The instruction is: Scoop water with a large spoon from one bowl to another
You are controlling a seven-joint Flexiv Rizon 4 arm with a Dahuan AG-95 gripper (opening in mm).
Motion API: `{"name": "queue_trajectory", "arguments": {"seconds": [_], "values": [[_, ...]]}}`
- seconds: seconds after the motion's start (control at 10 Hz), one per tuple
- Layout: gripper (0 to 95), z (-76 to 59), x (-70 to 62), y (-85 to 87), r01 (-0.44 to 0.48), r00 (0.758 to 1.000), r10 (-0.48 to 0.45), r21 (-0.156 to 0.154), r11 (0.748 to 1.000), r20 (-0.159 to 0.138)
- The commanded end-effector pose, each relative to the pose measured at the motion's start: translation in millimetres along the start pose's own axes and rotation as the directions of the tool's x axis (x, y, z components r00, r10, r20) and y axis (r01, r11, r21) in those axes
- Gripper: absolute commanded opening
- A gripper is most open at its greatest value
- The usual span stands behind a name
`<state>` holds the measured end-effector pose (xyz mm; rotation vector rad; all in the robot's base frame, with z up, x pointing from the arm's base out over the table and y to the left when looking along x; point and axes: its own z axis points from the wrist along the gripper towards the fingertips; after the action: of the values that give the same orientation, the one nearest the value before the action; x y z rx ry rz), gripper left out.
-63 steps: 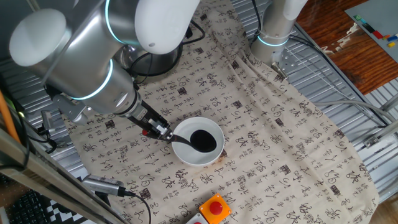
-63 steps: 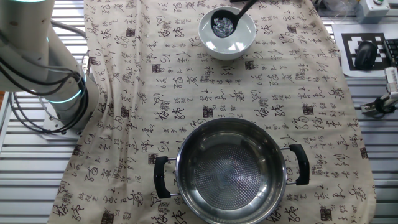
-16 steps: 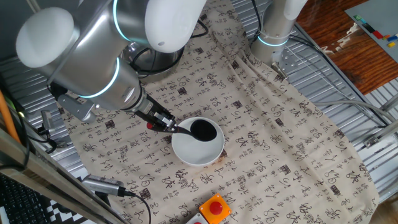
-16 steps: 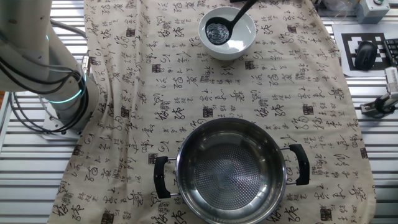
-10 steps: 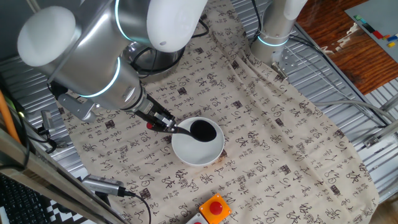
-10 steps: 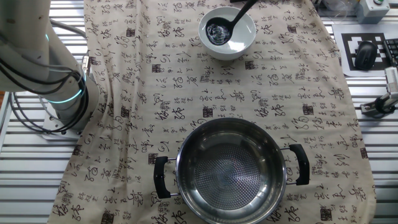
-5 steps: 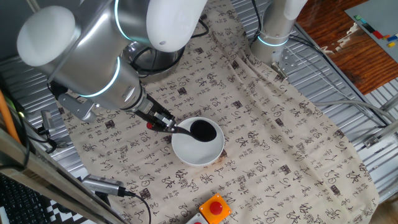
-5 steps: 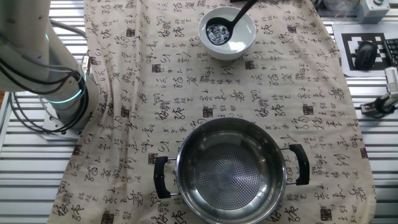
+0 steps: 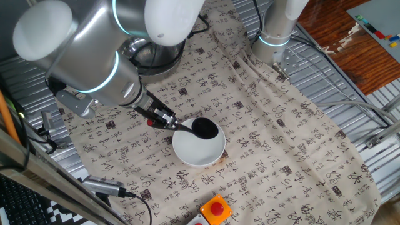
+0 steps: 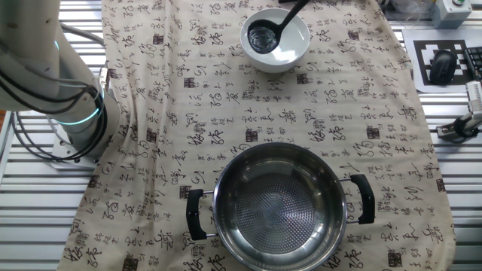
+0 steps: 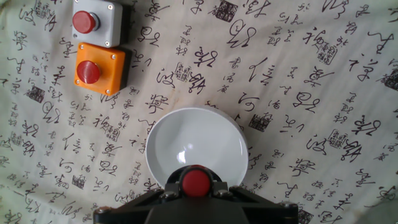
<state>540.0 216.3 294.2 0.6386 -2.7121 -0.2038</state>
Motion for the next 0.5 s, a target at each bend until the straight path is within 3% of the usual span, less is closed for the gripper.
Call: {"name": "queue_trajectory", "arguments": {"seconds": [0.1, 0.5], "values": [[0.0, -1.6, 0.0, 0.1, 0.001, 1.0, -0.001, 0.0, 1.0, -0.005], [0.0, -7.2, 4.6, -1.2, 0.009, 1.0, -0.009, 0.001, 1.0, -0.009]]}}
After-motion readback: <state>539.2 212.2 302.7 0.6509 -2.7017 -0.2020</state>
